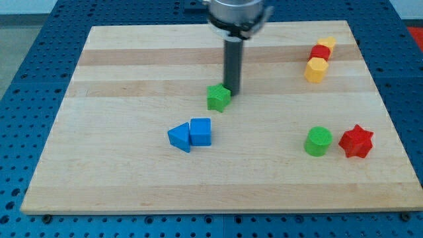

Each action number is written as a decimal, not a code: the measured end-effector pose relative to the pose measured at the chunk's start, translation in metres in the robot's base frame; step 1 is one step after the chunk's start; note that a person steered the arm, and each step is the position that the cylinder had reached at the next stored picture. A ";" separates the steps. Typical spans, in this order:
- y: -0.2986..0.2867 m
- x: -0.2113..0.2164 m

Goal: Push green circle to the top of the board

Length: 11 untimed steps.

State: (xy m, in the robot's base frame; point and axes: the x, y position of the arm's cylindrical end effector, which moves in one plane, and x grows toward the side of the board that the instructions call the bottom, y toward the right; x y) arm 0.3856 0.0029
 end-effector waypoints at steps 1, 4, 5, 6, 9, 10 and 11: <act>0.007 -0.007; 0.262 0.036; 0.339 0.073; 0.342 0.088; 0.206 0.183; 0.143 0.149; 0.126 0.092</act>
